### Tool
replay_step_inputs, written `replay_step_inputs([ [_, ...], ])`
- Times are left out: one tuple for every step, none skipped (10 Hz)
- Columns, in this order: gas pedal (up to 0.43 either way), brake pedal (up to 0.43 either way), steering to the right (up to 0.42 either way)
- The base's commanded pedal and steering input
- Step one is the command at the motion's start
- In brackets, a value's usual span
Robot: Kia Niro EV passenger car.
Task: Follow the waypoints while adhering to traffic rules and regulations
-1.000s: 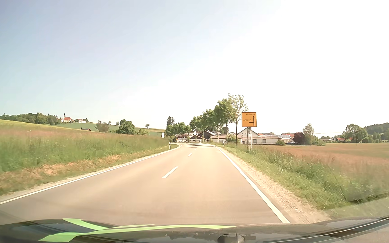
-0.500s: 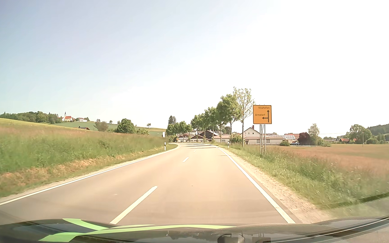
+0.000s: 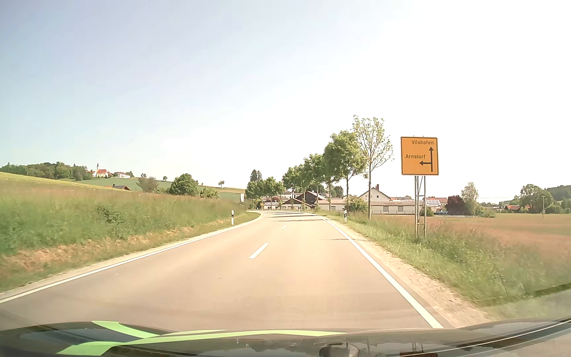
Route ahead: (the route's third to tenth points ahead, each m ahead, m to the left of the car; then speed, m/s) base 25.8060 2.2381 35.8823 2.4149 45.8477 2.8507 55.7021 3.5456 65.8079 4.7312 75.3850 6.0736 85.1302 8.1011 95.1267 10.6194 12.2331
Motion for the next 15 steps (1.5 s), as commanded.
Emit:
replay_step_inputs([
  [0.177, 0.0, -0.011],
  [0.177, 0.0, -0.01],
  [0.177, 0.0, -0.007],
  [0.177, 0.0, -0.001],
  [0.177, 0.0, 0.001],
  [0.177, 0.0, 0.001],
  [0.177, 0.0, 0.001],
  [0.177, 0.0, 0.001],
  [0.177, 0.0, 0.001],
  [0.177, 0.0, 0.001],
  [0.177, 0.0, -0.001],
  [0.177, 0.0, -0.001],
  [0.177, 0.0, -0.001],
  [0.177, 0.0, -0.001],
  [0.169, 0.0, -0.002],
])
